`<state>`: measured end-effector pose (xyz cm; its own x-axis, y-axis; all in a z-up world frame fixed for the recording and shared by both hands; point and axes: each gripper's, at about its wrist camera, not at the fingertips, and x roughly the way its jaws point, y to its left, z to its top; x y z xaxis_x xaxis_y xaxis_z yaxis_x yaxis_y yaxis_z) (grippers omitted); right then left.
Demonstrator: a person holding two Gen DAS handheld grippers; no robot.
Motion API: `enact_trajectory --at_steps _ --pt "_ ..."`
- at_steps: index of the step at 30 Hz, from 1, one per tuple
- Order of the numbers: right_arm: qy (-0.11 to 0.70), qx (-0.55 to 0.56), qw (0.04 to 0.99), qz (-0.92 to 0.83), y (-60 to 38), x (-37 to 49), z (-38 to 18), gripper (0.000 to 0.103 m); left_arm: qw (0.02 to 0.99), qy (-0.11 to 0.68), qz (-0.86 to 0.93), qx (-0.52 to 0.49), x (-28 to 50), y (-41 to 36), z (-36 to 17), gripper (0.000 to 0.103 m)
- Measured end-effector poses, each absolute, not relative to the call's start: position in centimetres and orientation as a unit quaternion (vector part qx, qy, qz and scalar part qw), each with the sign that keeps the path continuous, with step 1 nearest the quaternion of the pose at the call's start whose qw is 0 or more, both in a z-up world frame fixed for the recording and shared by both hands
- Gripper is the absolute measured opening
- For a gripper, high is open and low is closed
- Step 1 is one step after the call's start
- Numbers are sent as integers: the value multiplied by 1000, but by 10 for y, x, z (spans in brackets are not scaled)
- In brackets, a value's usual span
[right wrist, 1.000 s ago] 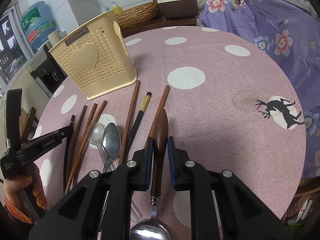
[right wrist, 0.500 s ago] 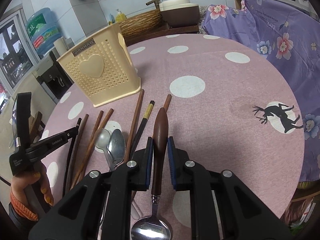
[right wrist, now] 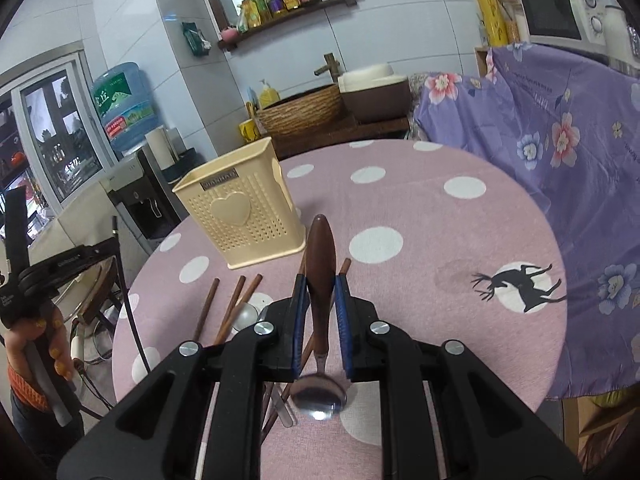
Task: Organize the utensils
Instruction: 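Carry the black chopstick over the beige holder and release it with the left tool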
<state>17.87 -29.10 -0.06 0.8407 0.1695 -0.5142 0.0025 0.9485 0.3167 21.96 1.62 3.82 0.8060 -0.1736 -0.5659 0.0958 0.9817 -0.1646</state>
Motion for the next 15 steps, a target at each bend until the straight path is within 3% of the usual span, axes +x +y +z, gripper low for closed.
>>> enact_trajectory --at_steps 15 --pt "272 140 951 48 -288 185 7 15 962 256 -62 -68 212 22 58 8"
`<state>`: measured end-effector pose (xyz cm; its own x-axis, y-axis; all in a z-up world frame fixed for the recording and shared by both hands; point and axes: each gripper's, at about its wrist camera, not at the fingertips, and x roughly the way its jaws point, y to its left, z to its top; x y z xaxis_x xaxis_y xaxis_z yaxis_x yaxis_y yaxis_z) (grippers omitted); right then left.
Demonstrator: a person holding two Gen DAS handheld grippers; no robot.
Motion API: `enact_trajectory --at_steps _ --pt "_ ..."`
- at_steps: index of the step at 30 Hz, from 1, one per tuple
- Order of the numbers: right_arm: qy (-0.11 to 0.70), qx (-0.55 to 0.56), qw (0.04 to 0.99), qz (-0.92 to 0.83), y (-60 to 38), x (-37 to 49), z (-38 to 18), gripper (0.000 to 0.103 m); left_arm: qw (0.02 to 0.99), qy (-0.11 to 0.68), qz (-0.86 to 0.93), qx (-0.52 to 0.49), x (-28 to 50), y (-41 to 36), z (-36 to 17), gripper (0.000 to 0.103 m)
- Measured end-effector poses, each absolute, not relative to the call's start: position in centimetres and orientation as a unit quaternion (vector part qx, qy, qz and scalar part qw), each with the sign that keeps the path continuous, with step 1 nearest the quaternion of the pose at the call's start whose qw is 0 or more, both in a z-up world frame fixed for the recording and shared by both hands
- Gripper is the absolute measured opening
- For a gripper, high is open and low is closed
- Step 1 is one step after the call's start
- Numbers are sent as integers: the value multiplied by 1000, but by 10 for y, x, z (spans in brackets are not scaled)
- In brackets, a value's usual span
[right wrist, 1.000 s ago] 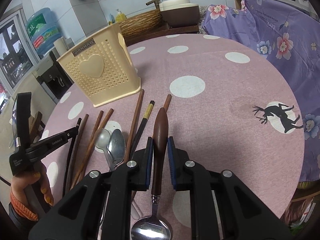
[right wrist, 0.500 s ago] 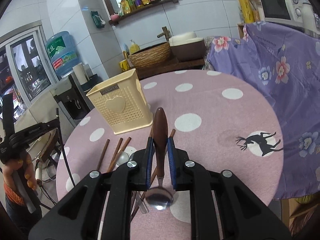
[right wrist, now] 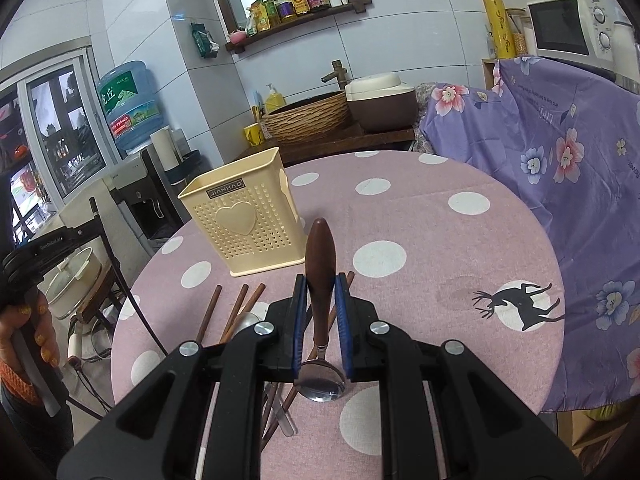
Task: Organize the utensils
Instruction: 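Carry the black chopstick over the beige holder and release it with the left tool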
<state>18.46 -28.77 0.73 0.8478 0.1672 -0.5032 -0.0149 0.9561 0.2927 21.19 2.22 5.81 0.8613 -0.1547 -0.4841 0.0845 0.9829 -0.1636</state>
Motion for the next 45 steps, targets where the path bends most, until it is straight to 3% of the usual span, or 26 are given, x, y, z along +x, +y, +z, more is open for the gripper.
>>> enact_trajectory --at_steps 13,29,35,45 --pt "256 115 958 57 -282 202 32 15 968 233 -69 -61 222 22 86 8" --pt "174 66 978 99 -232 309 182 15 973 181 -128 -65 276 -14 220 8" --pt "189 66 976 82 -218 351 168 15 976 177 -107 -65 307 -27 201 8" --pt "217 67 971 70 -207 381 110 15 957 260 -95 -88 355 -27 123 3"
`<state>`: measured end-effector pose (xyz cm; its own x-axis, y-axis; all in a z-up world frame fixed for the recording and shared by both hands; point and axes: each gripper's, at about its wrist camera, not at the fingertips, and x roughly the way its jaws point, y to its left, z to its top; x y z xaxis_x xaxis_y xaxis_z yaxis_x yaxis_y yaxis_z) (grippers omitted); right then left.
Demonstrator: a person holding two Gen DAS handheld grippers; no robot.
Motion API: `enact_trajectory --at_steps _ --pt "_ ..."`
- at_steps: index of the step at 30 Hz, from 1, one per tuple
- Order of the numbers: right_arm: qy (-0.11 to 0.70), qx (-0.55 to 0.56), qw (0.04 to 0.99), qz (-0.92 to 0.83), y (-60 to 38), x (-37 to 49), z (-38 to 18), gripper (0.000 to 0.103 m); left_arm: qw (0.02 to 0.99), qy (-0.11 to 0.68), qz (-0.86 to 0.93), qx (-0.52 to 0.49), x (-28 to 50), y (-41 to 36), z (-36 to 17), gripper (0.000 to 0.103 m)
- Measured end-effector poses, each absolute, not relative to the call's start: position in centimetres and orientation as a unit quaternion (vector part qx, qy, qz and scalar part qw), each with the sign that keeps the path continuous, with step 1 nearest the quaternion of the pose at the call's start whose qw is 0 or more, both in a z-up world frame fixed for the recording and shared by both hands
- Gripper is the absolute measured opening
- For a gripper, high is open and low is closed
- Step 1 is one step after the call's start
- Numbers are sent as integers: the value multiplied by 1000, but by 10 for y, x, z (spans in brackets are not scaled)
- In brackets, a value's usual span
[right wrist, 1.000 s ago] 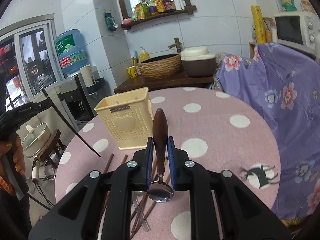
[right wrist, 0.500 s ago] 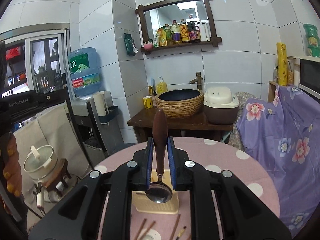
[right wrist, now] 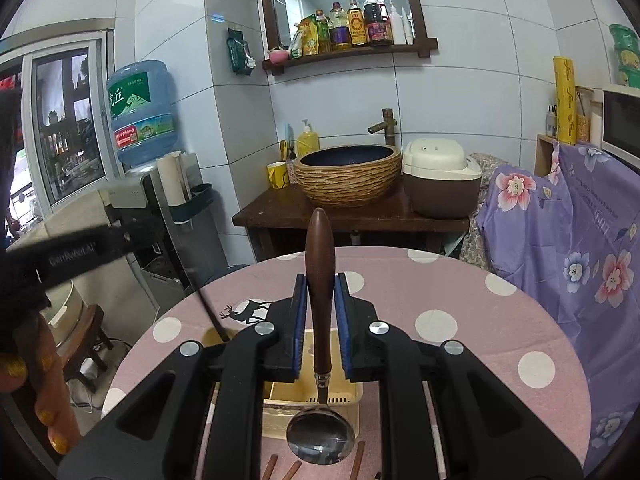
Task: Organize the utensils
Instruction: 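Carry the black chopstick over the beige holder and release it with the left tool, then lower the wooden-handled spoon into the beige holder and open the right tool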
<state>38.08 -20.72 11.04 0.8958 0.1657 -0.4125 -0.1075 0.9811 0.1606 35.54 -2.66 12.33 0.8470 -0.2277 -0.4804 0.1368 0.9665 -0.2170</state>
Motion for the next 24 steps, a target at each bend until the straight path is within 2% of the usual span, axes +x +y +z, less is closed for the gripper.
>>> enact_trajectory --at_steps 8,22,23,24 --pt "183 68 978 74 -205 382 142 15 954 263 -104 -97 357 -16 119 3" --pt "167 67 981 69 -205 387 150 15 963 234 -91 -98 319 9 117 3" --pt "171 68 981 69 -205 388 146 12 965 228 -86 -94 316 9 117 3" --pt "176 68 980 69 -205 388 140 3 967 224 -82 -90 313 10 117 3"
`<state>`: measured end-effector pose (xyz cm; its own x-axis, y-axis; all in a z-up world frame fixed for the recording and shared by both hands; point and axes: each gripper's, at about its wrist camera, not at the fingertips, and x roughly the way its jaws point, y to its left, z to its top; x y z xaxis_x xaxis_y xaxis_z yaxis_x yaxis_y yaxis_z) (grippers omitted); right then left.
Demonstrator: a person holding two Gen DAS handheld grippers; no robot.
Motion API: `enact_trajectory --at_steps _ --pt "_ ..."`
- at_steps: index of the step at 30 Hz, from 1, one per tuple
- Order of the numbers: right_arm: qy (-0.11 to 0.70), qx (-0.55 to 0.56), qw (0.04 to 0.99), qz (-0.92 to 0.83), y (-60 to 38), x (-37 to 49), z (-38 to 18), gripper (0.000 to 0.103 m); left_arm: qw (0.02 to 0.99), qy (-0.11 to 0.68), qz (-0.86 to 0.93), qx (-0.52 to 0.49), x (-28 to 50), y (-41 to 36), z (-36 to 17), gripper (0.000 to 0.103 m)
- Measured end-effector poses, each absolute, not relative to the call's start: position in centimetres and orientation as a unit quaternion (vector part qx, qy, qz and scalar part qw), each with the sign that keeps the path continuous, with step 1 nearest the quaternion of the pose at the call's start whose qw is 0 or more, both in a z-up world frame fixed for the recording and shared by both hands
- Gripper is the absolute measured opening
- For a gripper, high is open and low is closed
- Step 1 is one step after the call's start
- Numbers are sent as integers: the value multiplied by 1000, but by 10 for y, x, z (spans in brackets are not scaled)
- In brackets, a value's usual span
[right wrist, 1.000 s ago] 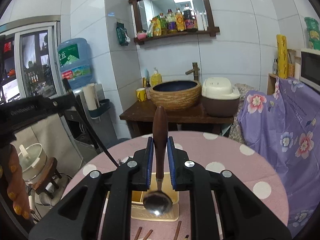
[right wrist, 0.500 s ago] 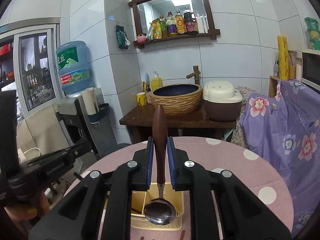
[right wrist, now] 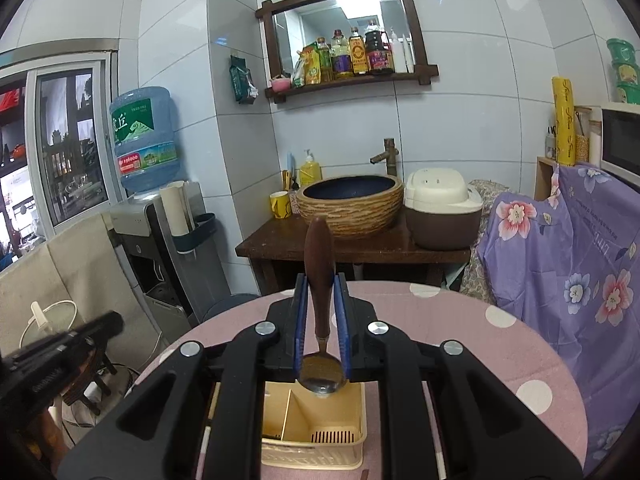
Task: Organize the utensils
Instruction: 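Lower the wooden-handled spoon into the beige holder and open the right tool, then return to the utensils and grasp a brown wooden chopstick with the left tool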
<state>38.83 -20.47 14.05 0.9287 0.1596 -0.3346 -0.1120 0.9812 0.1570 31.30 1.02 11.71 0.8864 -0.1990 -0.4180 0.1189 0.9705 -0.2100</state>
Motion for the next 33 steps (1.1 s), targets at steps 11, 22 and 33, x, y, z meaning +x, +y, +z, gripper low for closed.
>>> enact_trajectory --at_steps 11,22,33 --pt "215 58 972 75 -204 385 87 1 966 229 -82 -88 290 23 98 3" --pt "238 45 968 70 -215 339 52 3 956 263 -85 -101 264 28 58 18" --pt "296 87 950 53 -239 265 2 56 948 294 -56 -105 217 35 8 80"
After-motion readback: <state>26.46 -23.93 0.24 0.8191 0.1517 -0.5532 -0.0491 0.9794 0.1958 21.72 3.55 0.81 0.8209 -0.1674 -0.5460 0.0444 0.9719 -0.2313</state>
